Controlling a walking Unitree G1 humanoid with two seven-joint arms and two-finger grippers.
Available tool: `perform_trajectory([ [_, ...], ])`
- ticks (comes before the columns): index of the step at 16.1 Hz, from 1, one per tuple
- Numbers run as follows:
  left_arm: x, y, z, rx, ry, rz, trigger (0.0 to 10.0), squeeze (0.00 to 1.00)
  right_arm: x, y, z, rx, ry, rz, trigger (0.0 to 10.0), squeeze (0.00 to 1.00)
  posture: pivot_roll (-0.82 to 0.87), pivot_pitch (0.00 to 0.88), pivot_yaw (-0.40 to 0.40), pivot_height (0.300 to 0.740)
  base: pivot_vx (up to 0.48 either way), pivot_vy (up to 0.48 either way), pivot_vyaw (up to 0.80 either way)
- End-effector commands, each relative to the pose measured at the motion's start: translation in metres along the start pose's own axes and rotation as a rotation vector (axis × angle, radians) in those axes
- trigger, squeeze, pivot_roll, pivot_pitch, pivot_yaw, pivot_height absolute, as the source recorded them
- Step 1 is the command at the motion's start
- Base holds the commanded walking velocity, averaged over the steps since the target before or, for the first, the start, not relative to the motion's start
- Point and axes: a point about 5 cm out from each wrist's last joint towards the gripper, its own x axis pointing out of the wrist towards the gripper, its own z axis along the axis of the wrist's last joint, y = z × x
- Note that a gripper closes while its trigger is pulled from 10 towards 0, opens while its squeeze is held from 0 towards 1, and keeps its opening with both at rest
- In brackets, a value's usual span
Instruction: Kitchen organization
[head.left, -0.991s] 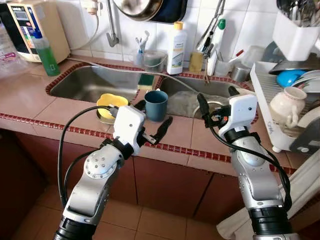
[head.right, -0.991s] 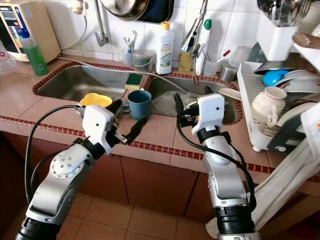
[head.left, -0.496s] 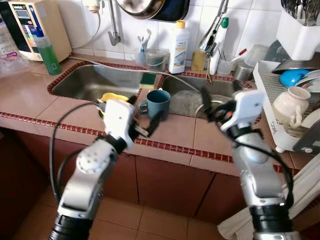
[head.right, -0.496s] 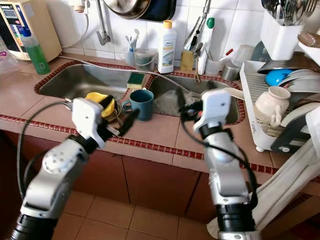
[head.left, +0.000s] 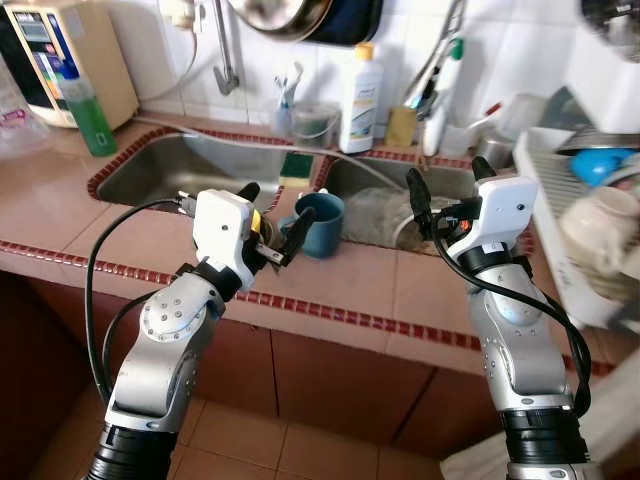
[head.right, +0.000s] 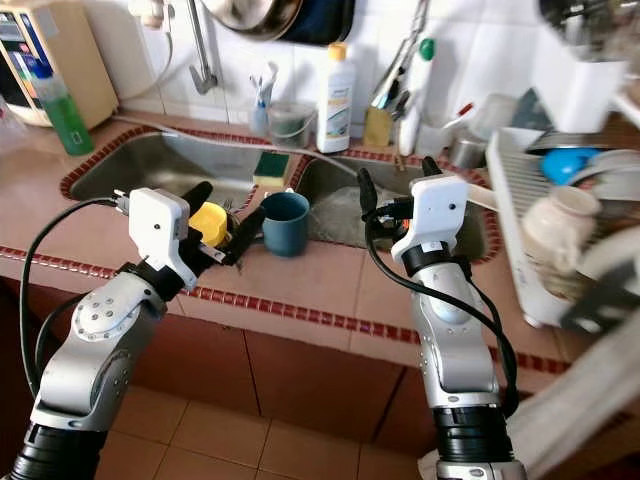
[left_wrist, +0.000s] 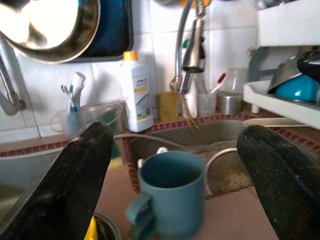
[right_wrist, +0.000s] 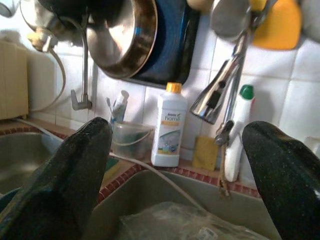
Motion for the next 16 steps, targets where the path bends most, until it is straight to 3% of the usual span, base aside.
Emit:
perform_trajectory([
  [1,0.001,0.001,0.002,0.004,-0.001,-0.003,10.0,0.0,0.001,0.0,0.001,-0.005,-0.001,0.007,10.0,0.0,-0.13,0.0,-0.004,0.74,0.36,0.0,0.0],
  [7,0.001,0.0,0.002,-0.008,-0.004,0.003,10.0,0.0,0.001,0.0,0.001,-0.013,0.005,0.015,10.0,0.0,-0.13,0.0,-0.008,0.74,0.352,0.0,0.0],
  [9,0.001,-0.002,0.005,-0.021,-0.032,0.008,10.0,0.0,0.0,-0.002,0.001,-0.024,0.012,0.033,10.0,0.0,-0.13,0.004,-0.008,0.74,0.0,0.0,0.0],
  [12,0.001,-0.008,0.007,-0.01,-0.032,-0.023,10.0,0.0,-0.002,-0.018,-0.003,-0.017,0.074,0.115,10.0,0.0,-0.14,0.018,-0.013,0.74,0.0,0.0,0.0],
  [16,-0.006,-0.026,0.008,0.019,-0.014,-0.166,10.0,0.0,-0.003,-0.038,-0.004,0.022,0.176,0.228,10.0,0.0,-0.14,0.036,-0.019,0.74,0.0,0.0,0.0],
])
